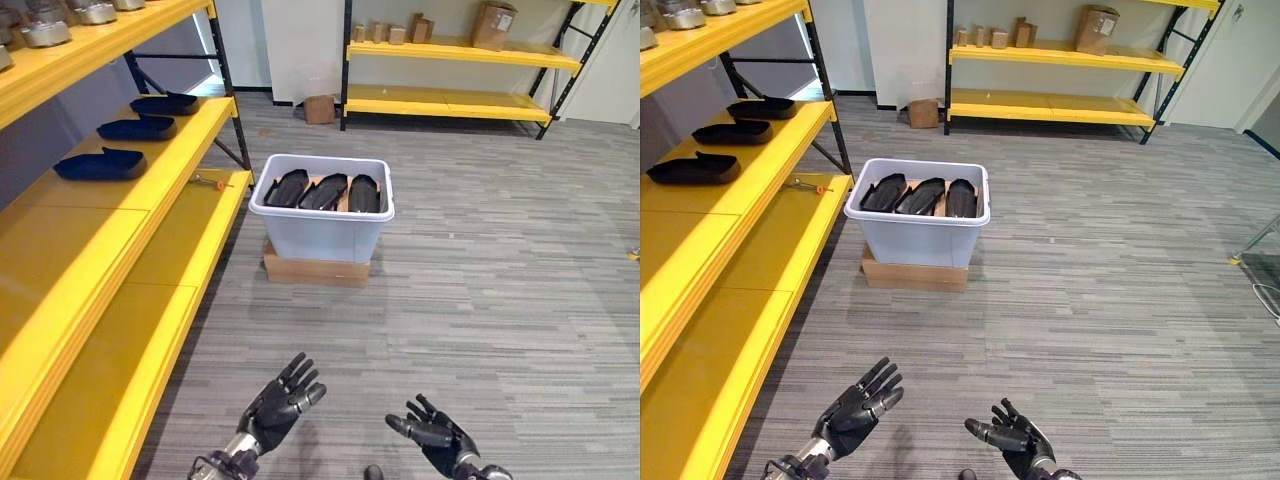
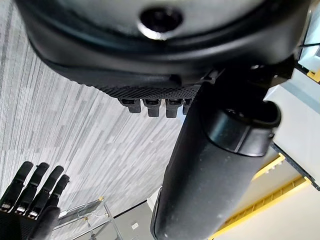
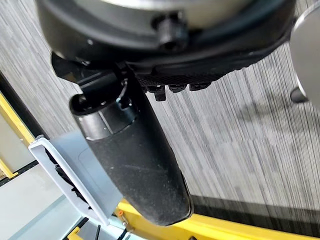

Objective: Move parts from the plastic box to the shelf.

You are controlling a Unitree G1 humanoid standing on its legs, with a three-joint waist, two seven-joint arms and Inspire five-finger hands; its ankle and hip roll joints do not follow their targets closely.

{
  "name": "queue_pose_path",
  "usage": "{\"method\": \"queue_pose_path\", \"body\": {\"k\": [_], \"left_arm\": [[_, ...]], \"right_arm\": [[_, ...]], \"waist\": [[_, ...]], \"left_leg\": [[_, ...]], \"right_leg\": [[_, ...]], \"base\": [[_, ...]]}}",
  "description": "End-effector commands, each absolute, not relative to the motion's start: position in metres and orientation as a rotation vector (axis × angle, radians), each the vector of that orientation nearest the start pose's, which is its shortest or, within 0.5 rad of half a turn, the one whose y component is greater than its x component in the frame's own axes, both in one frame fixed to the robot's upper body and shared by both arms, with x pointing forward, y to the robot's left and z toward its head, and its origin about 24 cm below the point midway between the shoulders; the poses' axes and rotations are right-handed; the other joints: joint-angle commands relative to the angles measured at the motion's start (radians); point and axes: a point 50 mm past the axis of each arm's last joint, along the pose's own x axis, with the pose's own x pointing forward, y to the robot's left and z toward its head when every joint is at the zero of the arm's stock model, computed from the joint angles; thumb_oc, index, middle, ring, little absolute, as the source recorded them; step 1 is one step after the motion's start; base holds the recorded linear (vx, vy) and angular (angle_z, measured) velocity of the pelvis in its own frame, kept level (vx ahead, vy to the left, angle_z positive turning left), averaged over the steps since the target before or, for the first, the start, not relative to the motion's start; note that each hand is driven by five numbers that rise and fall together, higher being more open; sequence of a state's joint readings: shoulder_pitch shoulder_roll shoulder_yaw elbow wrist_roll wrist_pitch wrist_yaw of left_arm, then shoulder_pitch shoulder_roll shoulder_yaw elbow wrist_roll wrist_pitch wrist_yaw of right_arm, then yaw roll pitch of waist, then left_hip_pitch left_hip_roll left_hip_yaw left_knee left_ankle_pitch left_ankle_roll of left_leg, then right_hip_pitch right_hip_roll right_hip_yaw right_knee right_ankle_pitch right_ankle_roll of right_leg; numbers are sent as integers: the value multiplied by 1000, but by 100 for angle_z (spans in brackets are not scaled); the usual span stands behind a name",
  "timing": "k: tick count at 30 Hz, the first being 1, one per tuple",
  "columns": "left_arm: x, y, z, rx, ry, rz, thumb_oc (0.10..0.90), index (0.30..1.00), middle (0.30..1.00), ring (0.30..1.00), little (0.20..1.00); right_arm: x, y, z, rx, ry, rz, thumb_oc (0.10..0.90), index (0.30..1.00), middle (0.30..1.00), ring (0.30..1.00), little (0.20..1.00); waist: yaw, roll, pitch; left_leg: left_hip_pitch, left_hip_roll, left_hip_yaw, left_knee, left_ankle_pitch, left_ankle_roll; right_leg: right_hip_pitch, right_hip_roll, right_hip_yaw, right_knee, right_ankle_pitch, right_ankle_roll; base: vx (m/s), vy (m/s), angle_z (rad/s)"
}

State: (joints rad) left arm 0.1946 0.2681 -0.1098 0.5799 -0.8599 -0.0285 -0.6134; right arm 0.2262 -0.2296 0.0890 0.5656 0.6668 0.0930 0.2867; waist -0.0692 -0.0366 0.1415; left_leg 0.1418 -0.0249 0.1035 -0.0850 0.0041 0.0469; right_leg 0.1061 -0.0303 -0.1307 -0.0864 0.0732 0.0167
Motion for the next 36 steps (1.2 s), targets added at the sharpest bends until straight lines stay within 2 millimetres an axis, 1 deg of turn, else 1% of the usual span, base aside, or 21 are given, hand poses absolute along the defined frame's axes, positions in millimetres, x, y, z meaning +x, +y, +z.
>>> {"method": "queue_pose_path", "body": {"k": [1,5,7,8,9,12,13,14,15,16,17,18,20,22,24,25,26,32,33,35,36], "left_arm": [[186,206,-64,-745,288,-280,900,1000,1000,1000,1000],[187,210,-64,-723,287,-261,900,1000,1000,1000,1000],[192,210,-64,-679,297,-240,900,1000,1000,1000,1000],[198,210,-61,-653,298,-236,900,1000,1000,1000,1000],[200,212,-61,-632,305,-207,900,1000,1000,1000,1000],[204,213,-60,-611,312,-194,900,1000,1000,1000,1000],[206,212,-60,-612,317,-201,900,1000,1000,1000,1000],[205,212,-60,-600,335,-222,900,1000,1000,1000,1000],[204,211,-59,-588,339,-226,900,1000,1000,1000,1000],[202,211,-59,-572,348,-232,900,1000,1000,1000,1000],[196,208,-60,-569,351,-246,900,1000,1000,1000,1000],[192,206,-61,-570,353,-263,900,1000,1000,1000,1000],[189,199,-63,-571,359,-291,900,1000,1000,1000,1000],[188,194,-65,-570,360,-306,900,1000,1000,1000,1000],[186,189,-66,-576,363,-315,900,1000,1000,1000,1000],[185,187,-69,-553,376,-304,900,1000,1000,1000,1000],[183,187,-71,-559,386,-303,900,1000,1000,1000,1000],[183,182,-70,-596,361,-321,900,1000,1000,1000,1000],[185,178,-69,-627,366,-347,900,1000,1000,1000,1000],[186,176,-69,-636,368,-356,900,1000,1000,1000,1000],[189,171,-67,-636,368,-377,900,1000,1000,1000,1000]], "right_arm": [[178,-206,-83,469,552,101,900,1000,1000,1000,1000],[183,-203,-80,476,531,108,900,1000,1000,1000,1000],[191,-199,-74,435,492,129,900,1000,1000,1000,1000],[197,-198,-69,405,452,122,900,1000,1000,1000,1000],[198,-199,-67,381,445,104,900,1000,1000,1000,1000],[198,-200,-66,378,429,87,900,1000,1000,1000,1000],[196,-202,-66,392,424,72,900,1000,1000,1000,1000],[193,-206,-67,461,413,33,900,1000,1000,1000,1000],[192,-207,-65,472,402,25,900,1000,1000,1000,1000],[192,-208,-61,462,378,22,900,1000,1000,1000,1000],[186,-209,-56,428,347,11,900,1000,1000,1000,1000],[182,-211,-55,388,341,-4,900,1000,1000,1000,1000],[180,-216,-55,352,343,-25,900,1000,1000,1000,1000],[181,-218,-56,353,348,-49,900,1000,1000,1000,1000],[184,-220,-57,340,354,-75,900,1000,1000,1000,1000],[186,-220,-60,389,363,-102,900,1000,1000,1000,1000],[185,-222,-62,405,377,-131,900,1000,1000,1000,1000],[175,-232,-70,375,439,-224,900,1000,1000,1000,1000],[169,-242,-73,321,459,-341,900,1000,1000,1000,1000],[168,-245,-73,316,463,-364,900,1000,1000,1000,1000],[167,-252,-73,310,463,-423,900,1000,1000,1000,1000]], "waist": [[-4,8,-1],[1,6,0],[-1,6,10],[-8,16,24],[-8,23,28],[-16,23,39],[-25,18,45],[-39,8,55],[-45,0,62],[-50,-10,73],[-67,-17,87],[-80,-18,89],[-92,-21,80],[-92,-16,71],[-89,-12,63],[-87,-4,48],[-87,-3,39],[-95,4,17],[-103,10,8],[-104,11,7],[-108,13,5]], "left_leg": [[11,17,58,-2,-94,2],[12,11,63,8,-100,12],[-14,-3,65,66,-123,38],[-44,-18,64,109,-137,72],[-51,-23,70,116,-141,84],[-49,-30,69,124,-151,91],[-40,-38,60,126,-159,91],[-22,-50,45,127,-171,89],[-10,-55,41,127,-178,87],[8,-62,37,124,-186,84],[45,-81,-4,102,-195,82],[58,-90,-38,95,-200,85],[64,-100,-61,93,-204,86],[66,-99,-61,95,-202,81],[73,-95,-50,109,-218,81],[80,-89,-44,125,-226,75],[78,-87,-44,139,-232,70],[75,-76,-39,216,-249,51],[69,-60,-36,267,-211,29],[63,-56,-35,288,-201,24],[48,-49,-36,348,-181,11]], "right_leg": [[11,-44,-11,98,-119,76],[3,-55,-13,128,-126,83],[-40,-64,6,210,-135,87],[-109,-80,29,379,-111,97],[-153,-86,18,489,-84,95],[-220,-69,19,581,-48,96],[-247,-49,24,575,-38,102],[-277,-20,26,529,-31,109],[-281,-12,17,486,-24,112],[-294,-2,3,423,-1,116],[-354,16,15,339,61,134],[-373,24,42,316,79,138],[-348,39,66,263,59,116],[-340,39,59,250,50,105],[-319,36,45,240,20,91],[-285,42,39,229,-12,65],[-270,48,43,230,-30,54],[-226,66,67,233,-75,22],[-223,81,76,236,-92,6],[-221,83,77,236,-95,2],[-218,90,79,237,-105,-11]], "base": [[64,125,6],[64,121,2],[100,272,4],[130,289,-1],[138,261,6],[102,66,9],[255,-38,7],[276,-79,19],[316,-135,42],[391,-187,60],[454,-209,38],[414,-179,16],[255,-122,47],[222,-127,75],[307,-188,47],[389,-242,25],[409,-254,1],[231,-144,-10],[231,-205,-14],[147,-153,-17],[112,-130,-19]]}}
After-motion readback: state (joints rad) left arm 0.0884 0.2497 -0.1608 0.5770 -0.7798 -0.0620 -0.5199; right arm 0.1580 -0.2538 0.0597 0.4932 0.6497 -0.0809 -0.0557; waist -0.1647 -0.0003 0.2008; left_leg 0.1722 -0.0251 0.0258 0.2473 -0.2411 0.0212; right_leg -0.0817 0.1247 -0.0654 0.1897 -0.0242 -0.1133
